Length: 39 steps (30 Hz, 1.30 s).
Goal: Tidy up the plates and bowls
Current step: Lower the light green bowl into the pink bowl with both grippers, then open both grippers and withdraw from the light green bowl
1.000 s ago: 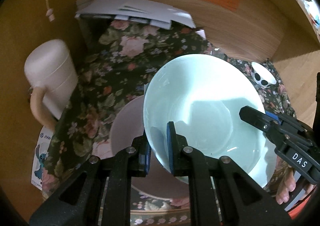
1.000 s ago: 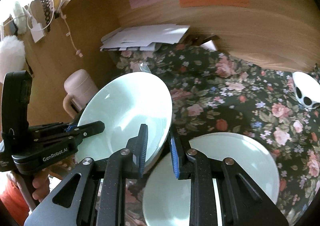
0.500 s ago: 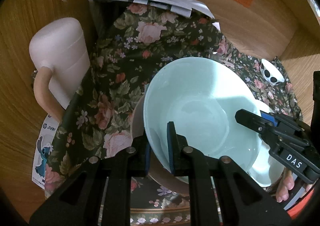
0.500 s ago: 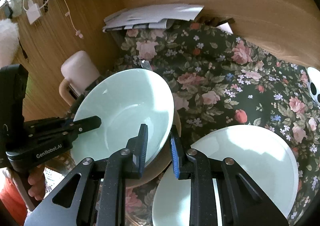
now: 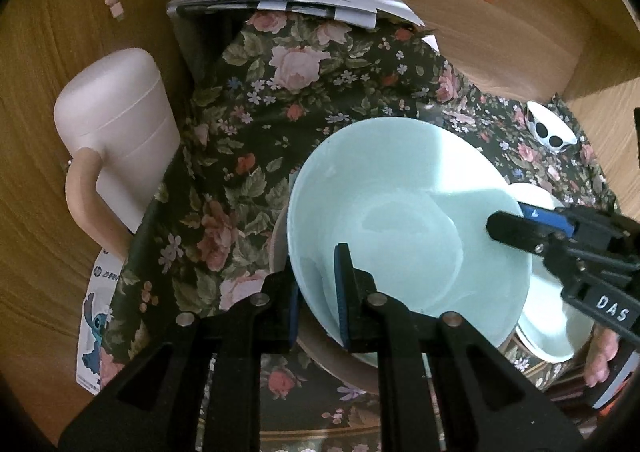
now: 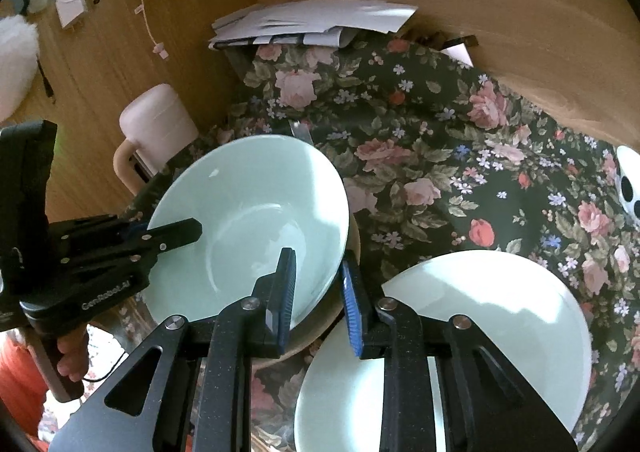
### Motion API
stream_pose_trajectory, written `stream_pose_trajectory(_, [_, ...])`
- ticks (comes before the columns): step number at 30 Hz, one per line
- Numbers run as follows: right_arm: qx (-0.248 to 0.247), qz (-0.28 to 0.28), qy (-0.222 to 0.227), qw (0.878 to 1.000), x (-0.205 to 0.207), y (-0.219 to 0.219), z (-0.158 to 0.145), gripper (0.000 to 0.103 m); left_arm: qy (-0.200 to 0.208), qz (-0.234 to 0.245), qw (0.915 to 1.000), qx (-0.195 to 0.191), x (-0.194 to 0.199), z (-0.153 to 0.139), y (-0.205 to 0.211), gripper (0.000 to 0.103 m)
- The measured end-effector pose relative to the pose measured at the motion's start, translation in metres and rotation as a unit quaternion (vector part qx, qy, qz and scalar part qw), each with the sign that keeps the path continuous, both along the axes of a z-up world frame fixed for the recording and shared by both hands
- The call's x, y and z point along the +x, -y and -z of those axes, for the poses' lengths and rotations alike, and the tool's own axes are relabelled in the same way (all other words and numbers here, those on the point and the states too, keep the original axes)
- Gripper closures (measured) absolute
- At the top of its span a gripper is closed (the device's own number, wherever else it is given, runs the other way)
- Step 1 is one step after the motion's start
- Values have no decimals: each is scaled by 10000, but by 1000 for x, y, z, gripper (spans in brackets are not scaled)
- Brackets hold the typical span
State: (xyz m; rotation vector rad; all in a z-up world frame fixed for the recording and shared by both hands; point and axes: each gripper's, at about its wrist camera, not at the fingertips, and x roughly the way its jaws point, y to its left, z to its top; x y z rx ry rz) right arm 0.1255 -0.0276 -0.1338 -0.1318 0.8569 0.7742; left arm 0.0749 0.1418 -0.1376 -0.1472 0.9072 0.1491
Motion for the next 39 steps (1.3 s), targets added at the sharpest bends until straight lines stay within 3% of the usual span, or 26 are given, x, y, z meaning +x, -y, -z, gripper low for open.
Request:
stream_pose_trajectory(6, [-28,-14,187,9998,-4,3,-1,81,66,134,9992,373,0,-5,11,88])
stream_pose_trajectory(15, [117,21,153,9998,-3,13,-7,77,-30,296,9993,207,4,-14,18,46])
stream_pose_trajectory(20, [332,228,313,9987,-1,33,-24,60,313,294,9978,504,2,-33,23,31])
stream_pose_trajectory(26, [408,591,783,9943,2,64,-51,45,519,323,9975,355,9,-55,29,29])
stream_pose_trajectory(29, [447,816,928,9913,7,84,-62,42,725,323,9965,267,14,-67,40,19])
stream_pose_trajectory(33, [477,1157,1052,9865,16,110,-70,40,929,499,9942,193,24,-83,61,17])
stream_pose_trajectory(39, [444,1707,1123,9779,33,150,-77,36,915,919,9915,-17,51,-96,94,11])
